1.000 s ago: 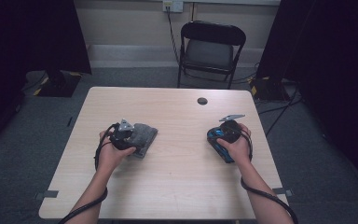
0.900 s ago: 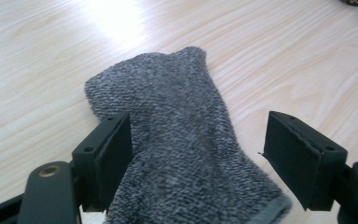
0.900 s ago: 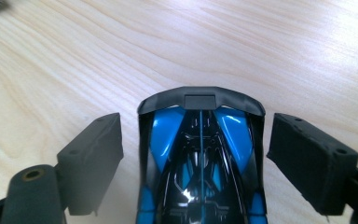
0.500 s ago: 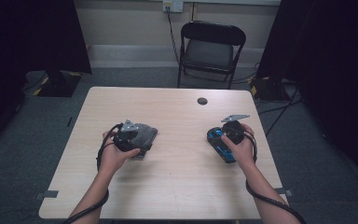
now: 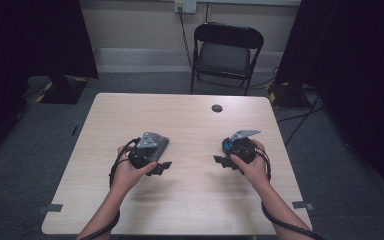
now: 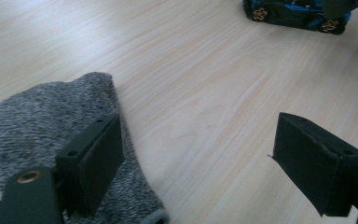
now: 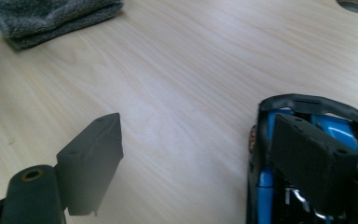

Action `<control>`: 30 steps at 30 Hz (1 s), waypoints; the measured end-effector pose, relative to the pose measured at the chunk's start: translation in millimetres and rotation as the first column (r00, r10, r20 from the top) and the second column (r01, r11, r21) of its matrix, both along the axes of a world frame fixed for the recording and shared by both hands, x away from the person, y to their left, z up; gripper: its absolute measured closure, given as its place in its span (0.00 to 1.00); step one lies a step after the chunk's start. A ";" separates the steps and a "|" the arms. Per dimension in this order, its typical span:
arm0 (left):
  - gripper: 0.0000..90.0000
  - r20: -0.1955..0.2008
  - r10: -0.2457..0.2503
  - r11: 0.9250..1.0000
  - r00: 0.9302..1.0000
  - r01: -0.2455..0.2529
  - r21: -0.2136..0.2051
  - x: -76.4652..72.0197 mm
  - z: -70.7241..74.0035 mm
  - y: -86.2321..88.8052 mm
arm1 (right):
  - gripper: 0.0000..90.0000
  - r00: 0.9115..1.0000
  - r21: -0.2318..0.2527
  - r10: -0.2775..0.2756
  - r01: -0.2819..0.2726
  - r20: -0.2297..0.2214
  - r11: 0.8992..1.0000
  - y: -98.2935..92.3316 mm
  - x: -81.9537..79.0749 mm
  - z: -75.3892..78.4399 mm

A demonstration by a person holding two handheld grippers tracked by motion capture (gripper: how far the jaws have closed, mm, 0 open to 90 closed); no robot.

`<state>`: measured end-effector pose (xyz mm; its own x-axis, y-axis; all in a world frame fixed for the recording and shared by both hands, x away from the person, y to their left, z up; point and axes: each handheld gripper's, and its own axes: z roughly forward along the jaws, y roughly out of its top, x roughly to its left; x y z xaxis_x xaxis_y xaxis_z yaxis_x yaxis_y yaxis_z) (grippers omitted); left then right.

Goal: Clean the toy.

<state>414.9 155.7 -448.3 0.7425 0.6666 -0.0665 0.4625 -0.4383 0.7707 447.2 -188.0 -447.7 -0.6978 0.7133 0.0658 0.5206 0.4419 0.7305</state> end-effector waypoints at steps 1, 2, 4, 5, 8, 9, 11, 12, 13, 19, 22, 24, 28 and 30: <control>0.18 0.001 -0.007 1.000 1.000 0.007 0.001 -1.3 -0.4 -1.2 | 0.18 1.000 0.002 0.004 -0.004 -0.001 1.000 1.4 -1.5 -0.8; 0.18 0.008 -0.010 1.000 1.000 0.010 0.007 -2.7 -0.9 -2.5 | 0.18 1.000 0.007 0.012 -0.012 -0.006 1.000 2.7 -2.9 -1.6; 0.18 0.004 -0.027 1.000 1.000 0.027 0.007 -5.8 -3.0 -5.5 | 0.18 1.000 0.002 0.025 -0.025 -0.007 1.000 5.0 -5.7 -3.2; 0.18 0.001 -0.029 1.000 1.000 0.029 0.000 -7.2 -4.2 -7.0 | 0.18 0.999 -0.007 0.035 -0.035 -0.005 0.999 6.5 -7.3 -4.3; 0.18 -0.007 -0.051 0.999 0.999 0.051 -0.002 -11.8 -7.9 -11.0 | 0.18 0.999 0.002 0.049 -0.049 -0.010 0.999 9.2 -11.6 -6.3; 0.18 -0.003 -0.060 0.998 0.998 0.060 0.005 -13.1 -9.1 -12.2 | 0.18 0.999 0.003 0.054 -0.054 -0.009 0.999 10.0 -12.9 -6.6; 0.18 -0.019 -0.069 0.998 0.997 0.069 -0.001 -16.7 -12.2 -16.0 | 0.18 0.998 0.007 0.064 -0.064 -0.007 0.998 12.0 -16.2 -7.5; 0.18 -0.019 -0.076 0.997 0.997 0.076 0.001 -18.4 -13.4 -17.4 | 0.18 0.998 0.012 0.069 -0.069 -0.009 0.998 13.0 -17.8 -7.8; 0.18 -0.015 -0.085 0.996 0.996 0.086 0.014 -19.9 -14.4 -19.0 | 0.18 0.997 0.013 0.075 -0.075 -0.009 0.997 13.9 -19.4 -8.2; 0.18 -0.023 -0.131 0.991 0.991 0.132 0.020 -30.7 -21.8 -29.7 | 0.18 0.994 0.010 0.105 -0.105 -0.018 0.994 18.8 -29.6 -13.7; 0.18 -0.021 -0.156 0.987 0.988 0.156 0.023 -35.0 -26.9 -34.0 | 0.18 0.992 -0.012 0.125 -0.125 -0.017 0.992 22.3 -35.3 -17.5; 0.18 -0.022 -0.165 0.986 0.986 0.165 0.014 -37.9 -29.4 -36.3 | 0.18 0.990 -0.014 0.138 -0.138 -0.017 0.990 24.4 -39.2 -20.4; 0.18 -0.025 -0.187 0.982 0.982 0.187 0.021 -42.9 -33.6 -39.2 | 0.18 0.986 -0.007 0.162 -0.162 -0.029 0.987 28.6 -48.1 -27.0; 0.18 -0.028 -0.191 0.981 0.981 0.192 0.018 -45.5 -35.4 -40.8 | 0.18 0.983 -0.017 0.180 -0.181 -0.027 0.983 31.1 -52.3 -30.2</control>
